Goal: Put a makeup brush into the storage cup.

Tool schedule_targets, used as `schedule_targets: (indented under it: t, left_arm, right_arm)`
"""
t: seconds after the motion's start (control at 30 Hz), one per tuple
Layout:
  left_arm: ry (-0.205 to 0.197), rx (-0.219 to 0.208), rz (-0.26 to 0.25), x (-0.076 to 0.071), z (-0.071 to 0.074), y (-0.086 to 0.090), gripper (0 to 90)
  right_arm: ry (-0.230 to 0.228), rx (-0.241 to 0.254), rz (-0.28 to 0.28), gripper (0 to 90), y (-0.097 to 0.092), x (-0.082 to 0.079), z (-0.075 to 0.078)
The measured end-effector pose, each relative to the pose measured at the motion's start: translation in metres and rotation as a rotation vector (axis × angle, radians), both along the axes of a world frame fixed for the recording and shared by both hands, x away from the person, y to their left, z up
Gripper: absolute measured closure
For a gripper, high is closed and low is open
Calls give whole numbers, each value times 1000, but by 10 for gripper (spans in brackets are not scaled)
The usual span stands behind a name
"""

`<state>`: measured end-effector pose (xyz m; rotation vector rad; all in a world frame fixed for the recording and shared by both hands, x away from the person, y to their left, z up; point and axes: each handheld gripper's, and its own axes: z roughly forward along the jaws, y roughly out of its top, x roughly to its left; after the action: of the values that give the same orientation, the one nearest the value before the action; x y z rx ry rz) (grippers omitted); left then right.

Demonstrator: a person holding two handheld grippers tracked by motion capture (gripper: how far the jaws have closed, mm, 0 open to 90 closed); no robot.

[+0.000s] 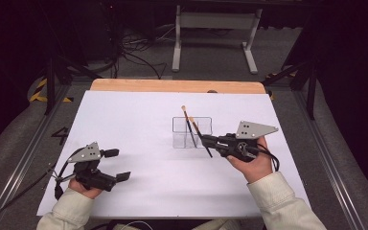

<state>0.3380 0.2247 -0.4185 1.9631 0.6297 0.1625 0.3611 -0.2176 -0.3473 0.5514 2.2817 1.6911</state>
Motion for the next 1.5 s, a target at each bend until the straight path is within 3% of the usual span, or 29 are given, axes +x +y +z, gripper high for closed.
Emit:
schedule_targets:
  t: [0.2,0.57,0.73,0.87,1.5]
  left_arm:
    - [1,1,11,-1,-1,4,44]
    - [10,-8,9,2,-2,3,44]
    - [8,-6,11,2,-2,3,44]
    - [5,-3,6,3,-3,3,43]
    - [14,-12,7,6,-3,1,43]
  right_arm:
    - [-4,53,-23,840,-1,5,1]
    - [11,98,-80,840,-3,19,-1]
    - [13,97,-94,839,-2,23,-2]
    - [10,95,-142,840,-2,27,0]
    - [-13,124,-190,839,14,53,3]
